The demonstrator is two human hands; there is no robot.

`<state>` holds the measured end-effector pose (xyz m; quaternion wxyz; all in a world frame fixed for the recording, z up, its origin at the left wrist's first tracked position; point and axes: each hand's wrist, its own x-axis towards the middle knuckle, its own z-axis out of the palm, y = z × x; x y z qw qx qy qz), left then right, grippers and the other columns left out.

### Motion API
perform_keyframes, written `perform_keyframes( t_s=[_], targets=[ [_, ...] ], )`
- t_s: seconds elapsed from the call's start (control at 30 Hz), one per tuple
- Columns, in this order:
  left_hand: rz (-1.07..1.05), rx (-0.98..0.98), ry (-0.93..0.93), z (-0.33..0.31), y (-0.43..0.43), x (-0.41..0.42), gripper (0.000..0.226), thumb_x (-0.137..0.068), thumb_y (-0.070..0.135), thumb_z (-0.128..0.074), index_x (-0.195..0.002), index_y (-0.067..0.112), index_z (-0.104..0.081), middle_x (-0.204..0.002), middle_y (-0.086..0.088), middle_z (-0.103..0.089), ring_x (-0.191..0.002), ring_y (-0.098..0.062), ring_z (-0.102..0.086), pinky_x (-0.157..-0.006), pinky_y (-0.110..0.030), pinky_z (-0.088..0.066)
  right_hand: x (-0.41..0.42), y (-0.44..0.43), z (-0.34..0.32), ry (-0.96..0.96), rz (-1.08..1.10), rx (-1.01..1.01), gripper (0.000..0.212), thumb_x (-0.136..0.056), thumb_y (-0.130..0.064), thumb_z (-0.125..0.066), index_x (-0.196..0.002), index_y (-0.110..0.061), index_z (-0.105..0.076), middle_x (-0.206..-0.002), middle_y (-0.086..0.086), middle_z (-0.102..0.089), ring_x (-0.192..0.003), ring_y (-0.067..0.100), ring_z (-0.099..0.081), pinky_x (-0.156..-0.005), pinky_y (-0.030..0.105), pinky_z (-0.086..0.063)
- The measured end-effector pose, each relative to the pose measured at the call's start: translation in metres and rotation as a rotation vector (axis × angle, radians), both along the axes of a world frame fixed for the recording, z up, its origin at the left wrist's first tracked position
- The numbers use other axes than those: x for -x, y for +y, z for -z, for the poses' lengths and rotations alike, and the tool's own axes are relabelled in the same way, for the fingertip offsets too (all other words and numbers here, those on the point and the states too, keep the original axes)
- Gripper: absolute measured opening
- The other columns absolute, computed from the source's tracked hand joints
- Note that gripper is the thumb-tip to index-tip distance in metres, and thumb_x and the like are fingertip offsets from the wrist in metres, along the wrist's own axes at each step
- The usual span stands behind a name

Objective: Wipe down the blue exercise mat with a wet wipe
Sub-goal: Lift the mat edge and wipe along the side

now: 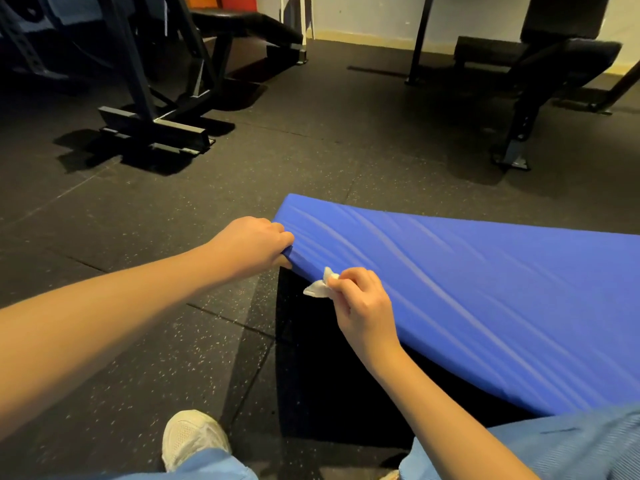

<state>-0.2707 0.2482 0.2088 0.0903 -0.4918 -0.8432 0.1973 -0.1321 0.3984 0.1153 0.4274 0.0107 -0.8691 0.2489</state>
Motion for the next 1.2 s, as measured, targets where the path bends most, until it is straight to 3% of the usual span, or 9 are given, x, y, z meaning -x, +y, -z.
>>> perform_keyframes(
  t_s=[0.23, 0.33, 0.53, 0.63, 0.8, 0.87, 1.0, 1.1, 1.2],
  targets=[
    [0.021, -0.088, -0.053, -0.001, -0.004, 0.003, 0.038, -0.096, 0.048, -0.045, -0.106, 0.014, -0.058, -0.104, -0.006, -0.061, -0.096, -0.028, -0.060, -0.064, -0.030, -0.028, 0.007, -0.001, 0.004, 0.005, -0.028, -0.162, 0.017, -0.093, -0.004, -0.060, -0.077, -0.001, -0.065, -0.079, 0.010, -0.056, -0.065, 0.030, -0.047, -0.058, 0.040, -0.043],
    [0.112, -0.210, -0.081, 0.006, -0.004, 0.003, 0.035, -0.092, 0.042, -0.057, -0.094, 0.008, -0.062, -0.091, -0.013, -0.064, -0.084, -0.034, -0.064, -0.060, -0.032, -0.030, -0.014, 0.017, 0.024, -0.025, 0.027, -0.223, 0.007, -0.089, -0.004, -0.065, -0.092, -0.003, -0.071, -0.086, 0.008, -0.057, -0.070, 0.029, -0.051, -0.060, 0.038, -0.047],
    [0.181, -0.185, 0.053, 0.008, -0.006, 0.003, 0.042, -0.060, 0.035, -0.089, -0.061, 0.011, -0.054, -0.052, -0.006, -0.051, -0.041, -0.025, -0.051, -0.046, -0.023, -0.022, -0.026, 0.022, 0.052, -0.033, 0.027, -0.225, 0.036, -0.094, -0.004, -0.046, -0.129, -0.014, -0.050, -0.124, 0.010, -0.054, -0.104, 0.029, -0.058, -0.083, 0.040, -0.053],
    [0.165, -0.170, 0.080, 0.014, -0.005, 0.001, 0.040, -0.057, 0.035, -0.088, -0.065, 0.012, -0.057, -0.056, -0.006, -0.053, -0.047, -0.025, -0.054, -0.047, -0.026, -0.030, -0.016, 0.027, 0.044, -0.026, 0.026, -0.228, 0.045, -0.087, 0.000, -0.051, -0.128, -0.018, -0.050, -0.116, 0.011, -0.062, -0.097, 0.029, -0.063, -0.074, 0.037, -0.056],
    [0.180, -0.142, 0.121, 0.038, 0.024, -0.023, 0.042, -0.068, 0.047, -0.070, -0.094, 0.014, -0.065, -0.076, -0.001, -0.062, -0.070, -0.024, -0.061, -0.067, -0.035, -0.049, -0.003, 0.035, 0.023, 0.064, 0.001, -0.318, 0.025, -0.099, -0.011, -0.045, -0.123, -0.015, -0.054, -0.110, 0.006, -0.056, -0.082, 0.027, -0.064, -0.071, 0.034, -0.053],
    [0.200, -0.163, 0.136, 0.038, 0.047, -0.032, 0.022, -0.062, 0.030, -0.073, -0.076, 0.017, -0.063, -0.064, 0.000, -0.057, -0.058, -0.022, -0.058, -0.059, -0.030, -0.044, -0.001, 0.038, 0.015, 0.062, 0.023, -0.332, 0.024, -0.102, -0.012, -0.039, -0.116, -0.012, -0.059, -0.101, 0.008, -0.061, -0.076, 0.026, -0.063, -0.065, 0.032, -0.052],
    [0.273, -0.134, 0.058, 0.032, 0.060, -0.025, 0.041, -0.038, 0.020, -0.089, -0.056, 0.017, -0.053, -0.050, 0.001, -0.049, -0.042, -0.019, -0.052, -0.049, -0.022, -0.021, -0.010, 0.046, 0.013, -0.036, 0.060, -0.363, 0.020, -0.095, -0.012, -0.053, -0.110, -0.012, -0.066, -0.092, 0.006, -0.064, -0.071, 0.022, -0.060, -0.055, 0.027, -0.045],
    [0.248, -0.090, -0.017, 0.028, 0.058, -0.016, 0.039, -0.056, 0.034, -0.089, -0.069, 0.014, -0.058, -0.063, -0.003, -0.059, -0.056, -0.023, -0.061, -0.051, -0.025, -0.026, -0.027, 0.061, 0.022, -0.046, 0.074, -0.345, 0.023, -0.094, -0.015, -0.054, -0.113, -0.011, -0.067, -0.099, 0.005, -0.064, -0.081, 0.021, -0.060, -0.062, 0.025, -0.043],
    [0.197, -0.038, 0.018, 0.023, 0.057, -0.016, 0.032, -0.089, 0.043, -0.062, -0.099, 0.013, -0.057, -0.098, -0.004, -0.063, -0.093, -0.025, -0.063, -0.065, -0.030, -0.032, -0.045, 0.075, 0.031, -0.036, 0.053, -0.327, 0.027, -0.094, -0.011, -0.051, -0.121, -0.013, -0.056, -0.114, 0.002, -0.059, -0.094, 0.021, -0.059, -0.067, 0.026, -0.049]
  ],
)
